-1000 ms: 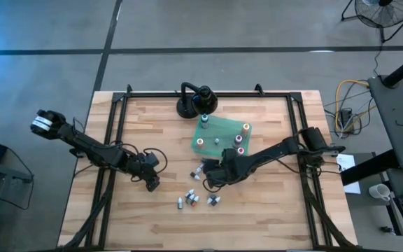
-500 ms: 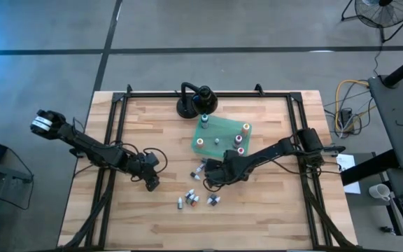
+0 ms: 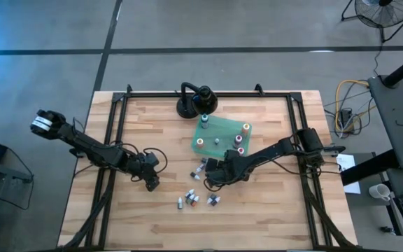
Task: Pick & Place food coloring
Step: Move the green food coloring bottle to the bottom right of the table
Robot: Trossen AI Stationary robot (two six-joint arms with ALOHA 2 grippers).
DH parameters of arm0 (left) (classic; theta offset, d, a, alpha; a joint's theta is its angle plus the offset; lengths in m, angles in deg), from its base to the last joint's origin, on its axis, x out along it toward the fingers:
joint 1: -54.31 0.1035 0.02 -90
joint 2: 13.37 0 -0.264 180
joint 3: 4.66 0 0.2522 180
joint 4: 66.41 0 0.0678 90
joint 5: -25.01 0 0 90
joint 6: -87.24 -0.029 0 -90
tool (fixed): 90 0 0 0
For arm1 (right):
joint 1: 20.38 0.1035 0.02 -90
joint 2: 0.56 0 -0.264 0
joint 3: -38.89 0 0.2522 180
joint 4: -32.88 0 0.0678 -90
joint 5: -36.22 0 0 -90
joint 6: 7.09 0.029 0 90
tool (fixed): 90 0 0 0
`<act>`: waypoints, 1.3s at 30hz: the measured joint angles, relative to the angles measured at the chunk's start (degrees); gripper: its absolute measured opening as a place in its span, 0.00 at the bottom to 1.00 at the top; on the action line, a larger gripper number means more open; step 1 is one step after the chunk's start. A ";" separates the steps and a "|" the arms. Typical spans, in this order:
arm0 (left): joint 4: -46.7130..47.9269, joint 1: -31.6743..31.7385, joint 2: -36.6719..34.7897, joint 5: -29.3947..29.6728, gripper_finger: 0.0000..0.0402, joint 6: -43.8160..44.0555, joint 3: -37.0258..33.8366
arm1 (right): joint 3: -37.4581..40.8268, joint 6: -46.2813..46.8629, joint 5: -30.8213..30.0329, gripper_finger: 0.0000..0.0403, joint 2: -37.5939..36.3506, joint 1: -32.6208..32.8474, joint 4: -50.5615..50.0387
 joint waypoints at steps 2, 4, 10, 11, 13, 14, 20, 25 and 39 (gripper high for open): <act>0.00 0.00 0.00 -0.02 0.33 -0.02 0.00 | 0.11 0.04 -0.10 0.20 0.00 0.00 0.08; 0.00 0.00 0.00 0.00 0.33 -0.02 0.00 | 0.28 0.13 -0.17 0.21 -0.02 0.00 0.10; 0.00 0.00 0.00 -0.02 0.33 -0.02 0.00 | 0.60 -2.73 1.16 0.22 -0.02 0.00 0.37; 0.00 0.00 0.00 -0.02 0.33 -0.02 0.00 | 0.61 -3.40 1.54 0.22 -0.02 0.03 0.37; 0.00 0.00 0.00 -0.01 0.33 -0.02 0.00 | 0.61 -4.77 2.38 0.19 -0.04 0.12 0.35; -0.02 0.00 0.00 0.01 0.33 -0.03 0.00 | 0.61 -5.47 2.59 0.17 -0.04 0.29 0.31; -0.04 0.00 0.00 0.01 0.33 -0.52 0.00 | 0.59 -6.54 3.65 0.10 -0.13 0.98 0.05; -0.04 0.00 0.00 0.01 0.33 -0.65 0.00 | 0.14 -9.43 4.12 0.10 -0.20 1.18 -0.53; -0.64 0.00 -0.02 0.35 0.33 -1.46 0.00 | -2.56 -16.35 15.42 0.10 -10.89 6.16 -3.48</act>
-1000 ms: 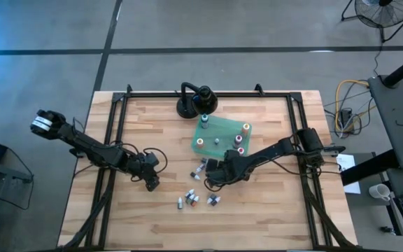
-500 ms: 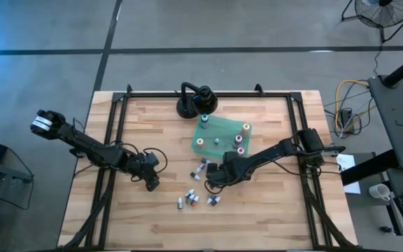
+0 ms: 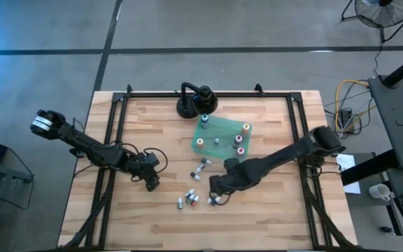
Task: Pick & Place food coloring
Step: Move the green food coloring bottle to the bottom right of the table
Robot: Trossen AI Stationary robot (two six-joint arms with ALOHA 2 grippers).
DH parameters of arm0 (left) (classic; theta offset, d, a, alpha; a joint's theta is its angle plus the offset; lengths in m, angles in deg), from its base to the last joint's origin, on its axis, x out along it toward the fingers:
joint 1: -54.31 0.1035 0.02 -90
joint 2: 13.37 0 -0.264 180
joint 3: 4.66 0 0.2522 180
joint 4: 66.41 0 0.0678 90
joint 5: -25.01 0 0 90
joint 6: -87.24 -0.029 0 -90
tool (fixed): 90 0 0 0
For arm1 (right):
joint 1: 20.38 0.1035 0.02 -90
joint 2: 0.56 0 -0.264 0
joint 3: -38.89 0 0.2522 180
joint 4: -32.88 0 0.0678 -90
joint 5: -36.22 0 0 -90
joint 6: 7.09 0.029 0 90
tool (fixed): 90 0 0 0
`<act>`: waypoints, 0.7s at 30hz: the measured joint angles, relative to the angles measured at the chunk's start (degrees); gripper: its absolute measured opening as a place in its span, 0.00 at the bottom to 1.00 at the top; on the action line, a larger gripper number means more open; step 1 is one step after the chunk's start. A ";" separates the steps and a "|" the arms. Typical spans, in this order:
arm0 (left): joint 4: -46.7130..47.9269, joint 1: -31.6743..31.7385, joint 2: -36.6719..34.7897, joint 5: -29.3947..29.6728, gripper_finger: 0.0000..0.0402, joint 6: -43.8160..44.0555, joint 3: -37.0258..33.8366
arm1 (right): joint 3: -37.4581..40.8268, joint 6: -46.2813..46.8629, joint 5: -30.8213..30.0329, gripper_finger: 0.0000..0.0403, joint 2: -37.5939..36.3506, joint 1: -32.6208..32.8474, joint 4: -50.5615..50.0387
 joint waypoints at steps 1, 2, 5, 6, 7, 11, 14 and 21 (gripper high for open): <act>-0.24 0.00 0.00 0.05 0.33 -0.13 0.00 | 0.00 -0.52 2.01 0.10 -1.09 0.26 -0.48; -0.46 0.00 0.00 0.12 0.33 -0.31 0.00 | 0.00 -1.12 4.05 0.10 -1.94 0.47 -0.86; -0.45 0.00 0.00 0.40 0.33 -0.49 0.00 | 0.42 -3.04 14.19 0.10 -4.35 0.75 -1.52; -0.50 0.00 0.00 0.40 0.33 -0.49 0.00 | 0.62 -3.90 19.23 0.10 -5.03 0.75 -1.67; -0.58 0.00 0.00 0.42 0.33 -0.49 0.00 | 0.82 -4.73 24.02 0.10 -5.39 0.86 -1.80; -0.86 0.00 0.00 0.42 0.33 -0.47 0.00 | 2.65 -7.55 42.31 0.11 -5.20 1.78 -2.56; -0.85 0.00 0.00 0.40 0.33 -0.17 0.00 | 4.61 -9.76 52.09 0.12 -4.30 2.87 -2.19; -1.16 0.00 0.00 0.54 0.33 0.47 -0.02 | 9.20 -11.04 63.21 0.12 -0.69 6.30 2.79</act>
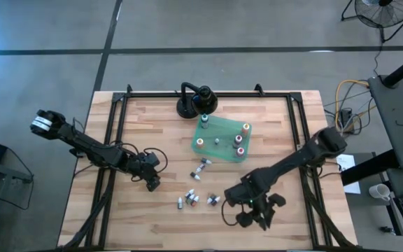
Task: Pick & Place food coloring
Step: Move the green food coloring bottle to the bottom right of the table
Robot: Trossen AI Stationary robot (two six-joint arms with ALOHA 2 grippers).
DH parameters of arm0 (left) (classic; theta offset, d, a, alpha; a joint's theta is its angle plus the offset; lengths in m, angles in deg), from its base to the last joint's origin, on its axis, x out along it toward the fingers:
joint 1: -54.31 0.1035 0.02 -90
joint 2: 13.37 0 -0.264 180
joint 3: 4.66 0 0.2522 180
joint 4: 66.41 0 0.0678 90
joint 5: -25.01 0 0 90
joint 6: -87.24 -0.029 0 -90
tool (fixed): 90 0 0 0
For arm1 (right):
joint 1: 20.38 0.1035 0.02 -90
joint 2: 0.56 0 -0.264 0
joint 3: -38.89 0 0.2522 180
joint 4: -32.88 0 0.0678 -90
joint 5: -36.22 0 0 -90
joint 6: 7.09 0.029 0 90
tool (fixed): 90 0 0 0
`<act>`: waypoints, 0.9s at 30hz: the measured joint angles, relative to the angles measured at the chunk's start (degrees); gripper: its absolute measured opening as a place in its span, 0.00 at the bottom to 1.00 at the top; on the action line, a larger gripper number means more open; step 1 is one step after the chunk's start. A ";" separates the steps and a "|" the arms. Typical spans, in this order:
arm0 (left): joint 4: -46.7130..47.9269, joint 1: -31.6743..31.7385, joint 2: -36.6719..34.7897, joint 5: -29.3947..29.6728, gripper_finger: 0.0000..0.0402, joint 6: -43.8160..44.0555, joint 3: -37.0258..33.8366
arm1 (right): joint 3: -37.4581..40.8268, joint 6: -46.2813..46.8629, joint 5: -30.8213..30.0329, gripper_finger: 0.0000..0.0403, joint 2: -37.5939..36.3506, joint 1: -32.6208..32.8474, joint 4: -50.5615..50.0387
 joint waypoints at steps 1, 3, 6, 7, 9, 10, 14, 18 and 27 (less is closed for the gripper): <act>-0.02 0.00 0.00 0.01 0.33 -0.03 0.00 | 0.66 0.28 0.72 0.12 0.71 0.42 1.77; -0.16 0.00 0.00 0.05 0.33 -0.07 0.00 | 1.86 0.32 2.11 0.12 2.19 1.46 5.59; -0.19 0.00 0.00 0.47 0.33 -0.09 0.00 | 3.77 1.74 4.26 0.12 4.17 2.71 12.01; -0.18 0.00 0.00 0.47 0.33 -0.09 0.00 | 4.50 2.35 5.29 0.12 4.84 3.09 13.98; -0.23 0.00 0.00 0.48 0.33 -0.13 0.00 | 5.43 3.25 6.55 0.12 6.53 3.68 16.68; -0.23 0.00 0.00 0.47 0.33 -0.25 0.00 | 5.84 3.28 6.57 0.12 7.08 3.92 17.96; -0.48 0.00 0.02 0.47 0.33 -0.37 0.00 | 7.10 3.26 7.00 0.12 9.09 4.03 19.34; -0.67 0.00 0.00 0.47 0.33 -0.37 -0.02 | 8.25 2.70 7.41 0.12 9.83 4.00 19.37; -0.79 0.00 0.00 0.47 0.33 -0.37 -0.02 | 10.28 2.58 7.75 0.12 9.79 4.02 20.61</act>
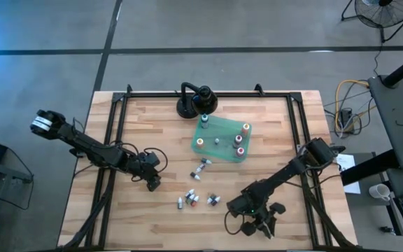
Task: Pick & Place food coloring
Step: Move the green food coloring bottle to the bottom right of the table, then move the pink food coloring bottle to the bottom right of the table
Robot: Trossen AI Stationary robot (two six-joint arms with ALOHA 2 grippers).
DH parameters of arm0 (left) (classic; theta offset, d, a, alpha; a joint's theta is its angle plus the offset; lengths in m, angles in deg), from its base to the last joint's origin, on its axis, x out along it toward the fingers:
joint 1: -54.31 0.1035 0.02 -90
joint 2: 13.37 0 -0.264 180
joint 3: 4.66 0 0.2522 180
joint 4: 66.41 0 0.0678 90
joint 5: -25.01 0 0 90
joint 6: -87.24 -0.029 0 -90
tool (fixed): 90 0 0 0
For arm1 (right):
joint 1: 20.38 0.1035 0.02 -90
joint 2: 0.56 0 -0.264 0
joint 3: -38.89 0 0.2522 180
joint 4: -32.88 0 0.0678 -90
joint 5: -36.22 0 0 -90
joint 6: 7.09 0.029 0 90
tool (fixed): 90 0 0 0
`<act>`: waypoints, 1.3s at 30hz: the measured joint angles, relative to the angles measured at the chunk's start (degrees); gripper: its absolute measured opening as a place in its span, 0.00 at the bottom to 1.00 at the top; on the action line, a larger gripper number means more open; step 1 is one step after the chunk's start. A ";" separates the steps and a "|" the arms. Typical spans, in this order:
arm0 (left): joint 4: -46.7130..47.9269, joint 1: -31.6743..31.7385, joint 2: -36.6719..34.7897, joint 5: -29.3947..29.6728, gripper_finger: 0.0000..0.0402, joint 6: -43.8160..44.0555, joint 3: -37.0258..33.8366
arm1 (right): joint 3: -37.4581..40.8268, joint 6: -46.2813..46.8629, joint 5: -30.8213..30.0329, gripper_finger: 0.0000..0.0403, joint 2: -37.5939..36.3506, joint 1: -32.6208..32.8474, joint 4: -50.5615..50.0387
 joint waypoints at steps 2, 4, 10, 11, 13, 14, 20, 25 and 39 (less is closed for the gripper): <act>0.00 0.00 0.00 0.00 0.33 0.01 0.00 | 0.44 0.16 0.02 0.12 0.00 -0.02 0.19; 0.03 -0.01 0.00 0.00 0.33 0.02 0.00 | 0.93 0.22 0.04 0.12 0.00 -0.02 0.18; 0.00 0.00 0.00 0.00 0.33 -0.22 0.00 | 1.28 0.34 -0.03 0.12 0.00 -0.02 0.34; 0.03 -0.02 0.00 0.00 0.33 -0.31 0.00 | 1.28 0.57 -0.11 0.12 0.00 -0.02 0.36; 0.01 -0.01 0.00 0.00 0.33 -0.34 0.00 | 1.15 0.81 -0.71 0.12 0.00 -0.02 0.34; 0.01 -0.01 0.00 0.00 0.33 -0.35 0.00 | 0.98 0.85 -1.24 0.12 0.00 -0.02 0.34; 0.00 -0.01 0.00 0.01 0.33 -0.77 0.00 | -0.07 1.12 -3.42 0.20 -0.09 -0.04 0.32; 0.01 -0.02 0.00 0.02 0.33 -1.25 0.00 | -0.60 1.60 -4.42 0.32 -0.09 -0.04 0.31; 0.01 0.00 0.00 0.02 0.33 -1.27 0.00 | -1.17 2.04 -11.78 0.46 -1.77 -0.06 0.71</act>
